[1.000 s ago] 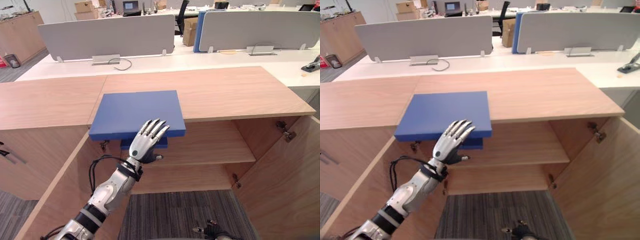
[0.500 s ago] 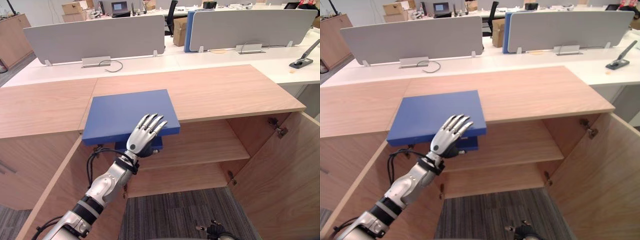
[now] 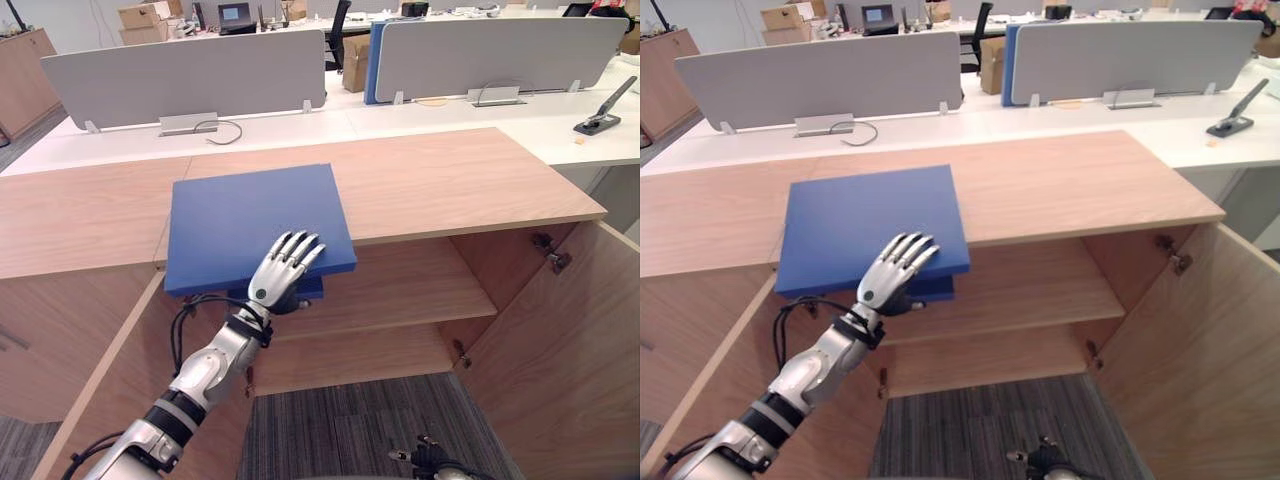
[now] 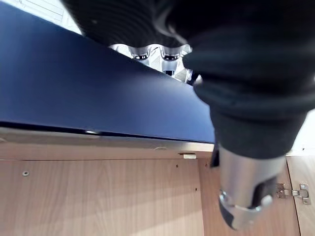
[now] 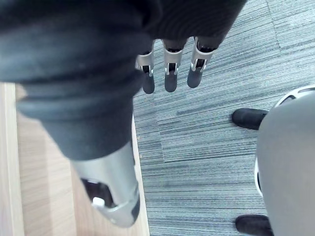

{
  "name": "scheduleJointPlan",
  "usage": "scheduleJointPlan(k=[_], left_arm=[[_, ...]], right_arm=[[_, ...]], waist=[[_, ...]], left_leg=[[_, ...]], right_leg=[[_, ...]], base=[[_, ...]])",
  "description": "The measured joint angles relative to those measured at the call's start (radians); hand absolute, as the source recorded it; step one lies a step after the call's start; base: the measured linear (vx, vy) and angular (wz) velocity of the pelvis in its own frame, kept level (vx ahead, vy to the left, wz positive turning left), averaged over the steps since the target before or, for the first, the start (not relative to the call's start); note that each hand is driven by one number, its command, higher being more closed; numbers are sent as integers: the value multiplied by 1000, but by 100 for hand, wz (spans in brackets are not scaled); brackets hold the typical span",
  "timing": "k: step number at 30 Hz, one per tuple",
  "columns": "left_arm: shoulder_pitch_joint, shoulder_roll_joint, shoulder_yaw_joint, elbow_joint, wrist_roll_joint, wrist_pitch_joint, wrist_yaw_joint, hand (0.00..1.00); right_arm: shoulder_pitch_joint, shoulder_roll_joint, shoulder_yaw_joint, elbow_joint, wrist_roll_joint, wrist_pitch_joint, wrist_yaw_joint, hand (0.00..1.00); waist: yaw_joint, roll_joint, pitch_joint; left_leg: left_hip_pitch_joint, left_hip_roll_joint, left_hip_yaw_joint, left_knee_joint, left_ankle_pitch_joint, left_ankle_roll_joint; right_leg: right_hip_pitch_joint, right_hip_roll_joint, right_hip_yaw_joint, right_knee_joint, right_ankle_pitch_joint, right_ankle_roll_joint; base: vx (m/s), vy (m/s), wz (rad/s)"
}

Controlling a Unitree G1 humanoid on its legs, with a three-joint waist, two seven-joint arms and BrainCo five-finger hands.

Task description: Walk over to the cabinet, pick up the folder, carry it to the office cabinet, place the folder inside the office cabinet, then close the office cabinet door

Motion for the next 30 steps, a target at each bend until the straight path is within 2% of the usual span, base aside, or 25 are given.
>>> scheduleJointPlan(k=[7,8,15,24,30], left_arm=[[-10,0,46,53,20,7,7,0],[-13,0,58,69,20,8,8,100],[-47,0,162,113,19,41,23,100],[-71,37,179,158,31,52,31,100],[-114,63,195,245,53,51,32,100]], right_arm=[[1,-3,27,-16,-17,-1,1,0],[2,-4,28,-16,-17,-1,1,0],[4,-15,38,-17,-17,-1,12,0],[7,-27,59,-24,-17,-2,21,0],[14,-40,59,-24,-17,-3,22,0]], waist=[[-5,3,-2],[-6,4,-3],[-6,9,-6],[-12,10,-6],[-17,11,-7]], left_leg=[[1,0,1,4,1,0],[1,0,2,4,1,0],[14,2,22,1,1,0],[14,4,23,0,0,-1],[16,5,23,0,0,-1]], right_leg=[[1,0,1,0,3,4],[1,0,2,1,3,4],[1,1,25,0,7,8],[1,4,26,-4,7,8],[3,4,27,-4,7,8]], base=[[-29,21,0],[0,0,0],[-15,12,-8],[-9,6,0],[-22,20,0]])
